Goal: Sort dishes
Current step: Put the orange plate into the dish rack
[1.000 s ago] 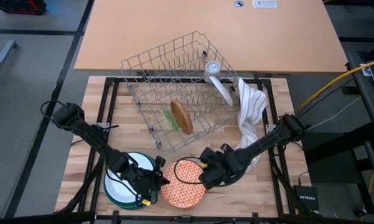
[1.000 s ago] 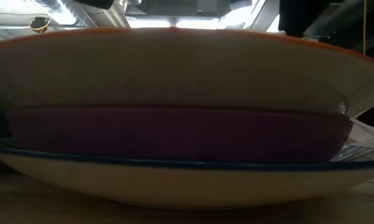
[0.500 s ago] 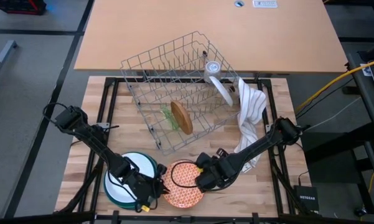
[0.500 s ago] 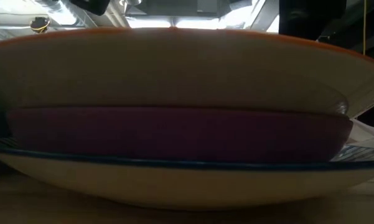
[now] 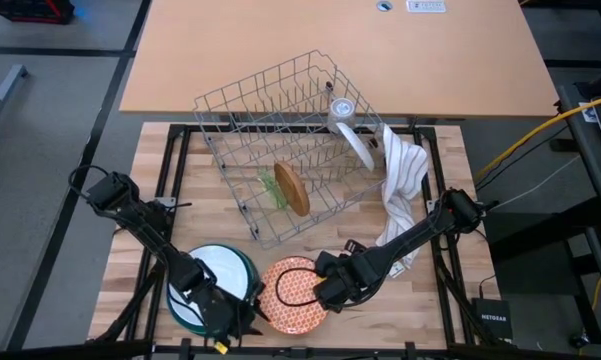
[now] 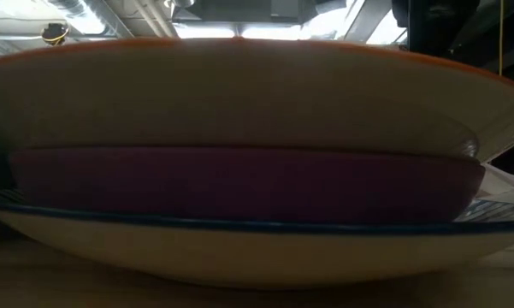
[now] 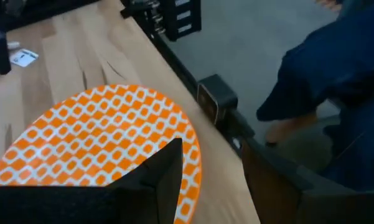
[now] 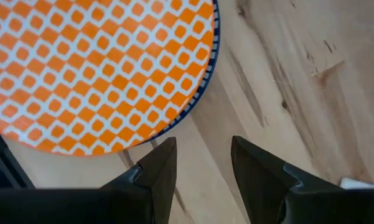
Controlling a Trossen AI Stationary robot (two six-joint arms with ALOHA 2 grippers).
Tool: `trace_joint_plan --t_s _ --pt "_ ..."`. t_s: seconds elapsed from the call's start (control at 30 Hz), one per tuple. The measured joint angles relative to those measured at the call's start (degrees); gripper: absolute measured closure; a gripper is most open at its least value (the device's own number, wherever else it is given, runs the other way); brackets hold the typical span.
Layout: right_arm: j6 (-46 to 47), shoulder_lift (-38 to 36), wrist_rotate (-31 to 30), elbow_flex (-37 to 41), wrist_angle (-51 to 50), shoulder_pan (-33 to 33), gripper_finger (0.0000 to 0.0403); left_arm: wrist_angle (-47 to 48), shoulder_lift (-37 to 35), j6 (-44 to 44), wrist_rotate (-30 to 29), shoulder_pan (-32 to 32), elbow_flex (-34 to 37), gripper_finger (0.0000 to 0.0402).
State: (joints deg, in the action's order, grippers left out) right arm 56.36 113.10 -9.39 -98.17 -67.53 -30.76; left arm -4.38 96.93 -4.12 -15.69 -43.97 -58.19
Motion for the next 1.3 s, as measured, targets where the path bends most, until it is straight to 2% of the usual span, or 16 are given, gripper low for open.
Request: trace_joint_plan --t_s 0.27,0.4,0.6,1.3 --pt "-1.38 0.0 -0.16 0.0 0.02 0.0 0.0246 0.74 6.48 8.0 -3.09 -1.16 -0.09 0.0245" --pt "-1.38 0.0 -0.38 0.0 0.07 0.0 0.0246 1.76 8.72 13.67 -4.68 -0.91 -2.45 0.0249" --pt "-1.38 -0.01 -0.55 0.0 0.2 0.0 0.0246 8.41 11.4 17.89 -7.22 0.17 -6.32 0.0263" --pt "-1.38 -0.09 -0.57 0.0 0.28 -0.02 0.0246 10.97 12.21 17.68 -5.65 1.55 -7.19 0.0275"
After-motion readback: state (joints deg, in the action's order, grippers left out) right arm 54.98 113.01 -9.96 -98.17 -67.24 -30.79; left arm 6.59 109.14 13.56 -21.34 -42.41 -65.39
